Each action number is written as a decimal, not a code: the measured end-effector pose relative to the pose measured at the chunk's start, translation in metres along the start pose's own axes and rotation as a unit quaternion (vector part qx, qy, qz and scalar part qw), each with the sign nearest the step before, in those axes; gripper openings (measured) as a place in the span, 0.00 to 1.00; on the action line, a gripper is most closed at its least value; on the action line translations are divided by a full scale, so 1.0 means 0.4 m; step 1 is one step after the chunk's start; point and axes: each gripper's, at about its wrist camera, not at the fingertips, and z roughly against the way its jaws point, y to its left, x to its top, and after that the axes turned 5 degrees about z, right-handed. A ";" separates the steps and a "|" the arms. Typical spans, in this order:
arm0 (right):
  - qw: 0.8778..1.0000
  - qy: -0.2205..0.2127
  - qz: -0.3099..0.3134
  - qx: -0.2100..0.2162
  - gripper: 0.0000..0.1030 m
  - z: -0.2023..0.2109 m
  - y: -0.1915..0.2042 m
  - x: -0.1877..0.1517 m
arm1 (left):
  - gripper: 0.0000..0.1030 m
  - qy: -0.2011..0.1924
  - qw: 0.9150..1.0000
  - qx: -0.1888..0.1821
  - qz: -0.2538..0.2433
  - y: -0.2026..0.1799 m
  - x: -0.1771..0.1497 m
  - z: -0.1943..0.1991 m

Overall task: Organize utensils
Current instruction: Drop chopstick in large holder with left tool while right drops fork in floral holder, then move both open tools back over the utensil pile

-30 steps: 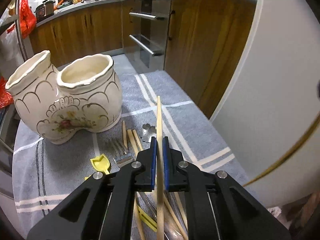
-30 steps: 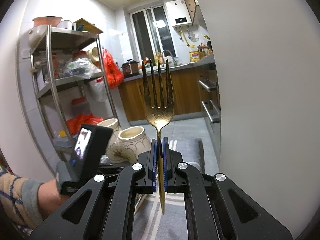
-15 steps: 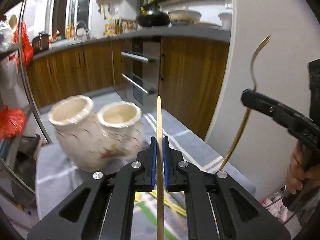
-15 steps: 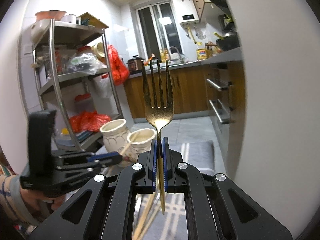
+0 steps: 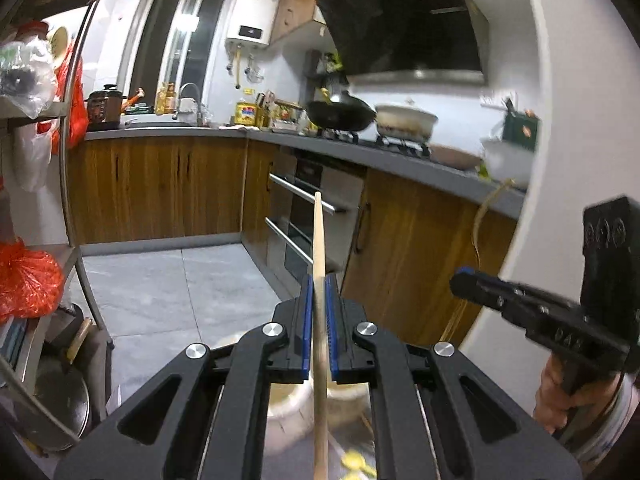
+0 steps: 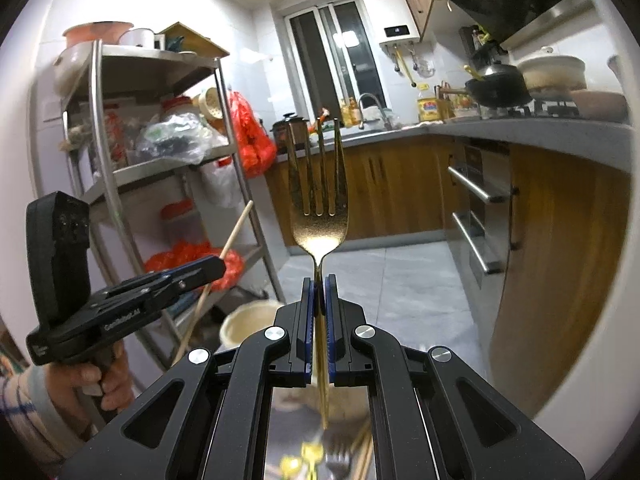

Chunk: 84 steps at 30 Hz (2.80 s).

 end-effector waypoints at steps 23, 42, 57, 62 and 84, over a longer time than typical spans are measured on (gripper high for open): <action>0.996 0.070 -0.018 -0.042 0.06 -0.233 -0.017 -0.084 | 0.06 -0.050 0.997 0.058 0.006 0.122 -0.052 -0.177; 0.990 0.107 -0.066 -0.056 0.06 -0.278 -0.077 -0.127 | 0.08 0.033 0.994 0.106 -0.010 0.140 -0.116 -0.191; 0.990 0.102 -0.067 -0.065 0.32 -0.287 -0.079 -0.121 | 0.66 0.033 0.991 0.126 -0.011 0.151 -0.102 -0.168; 0.991 0.085 -0.082 -0.062 0.73 -0.252 -0.093 -0.119 | 0.81 0.024 0.991 0.129 -0.001 0.158 -0.093 -0.137; 0.985 0.050 0.005 -0.162 0.95 -0.014 -0.058 -0.150 | 0.95 0.011 0.995 0.095 -0.016 0.097 -0.134 0.065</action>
